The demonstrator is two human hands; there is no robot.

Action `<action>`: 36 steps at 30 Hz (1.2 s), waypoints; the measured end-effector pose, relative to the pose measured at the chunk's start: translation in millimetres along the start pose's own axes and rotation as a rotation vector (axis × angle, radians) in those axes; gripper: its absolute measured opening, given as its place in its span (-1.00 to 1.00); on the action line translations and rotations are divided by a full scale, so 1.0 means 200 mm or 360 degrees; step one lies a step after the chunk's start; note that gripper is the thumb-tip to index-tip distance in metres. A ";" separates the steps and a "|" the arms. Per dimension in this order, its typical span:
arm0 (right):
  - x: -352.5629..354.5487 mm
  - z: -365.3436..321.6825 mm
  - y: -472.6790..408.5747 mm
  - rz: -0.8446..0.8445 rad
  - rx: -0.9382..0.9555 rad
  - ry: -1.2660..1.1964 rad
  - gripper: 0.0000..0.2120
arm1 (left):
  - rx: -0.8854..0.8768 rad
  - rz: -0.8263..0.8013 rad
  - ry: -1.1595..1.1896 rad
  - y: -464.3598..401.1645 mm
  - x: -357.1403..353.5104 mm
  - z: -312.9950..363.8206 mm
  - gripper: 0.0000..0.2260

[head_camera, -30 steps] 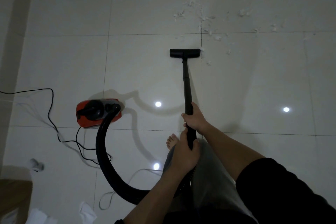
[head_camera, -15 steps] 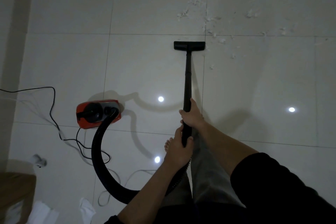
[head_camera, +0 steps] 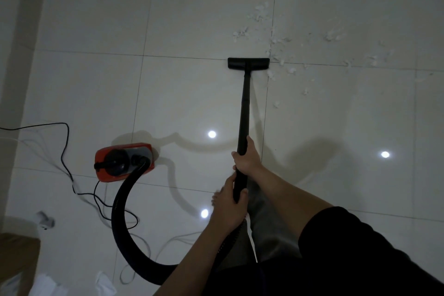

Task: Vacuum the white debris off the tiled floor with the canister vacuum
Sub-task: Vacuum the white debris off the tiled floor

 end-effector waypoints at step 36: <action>0.07 -0.75 -0.48 0.0081 0.0052 -0.0012 -0.29 | -0.0047 -0.0073 -0.0045 -0.56 0.52 0.44 -0.58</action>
Point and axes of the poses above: each hand's wrist, its own y-axis away from the middle knuckle, its own x-axis out of the back of the hand, z = x × y, the point moved 7 cm from there along -y, towards the middle knuckle, and after that the axes turned 9 degrees about -z, right-handed, at the moved point
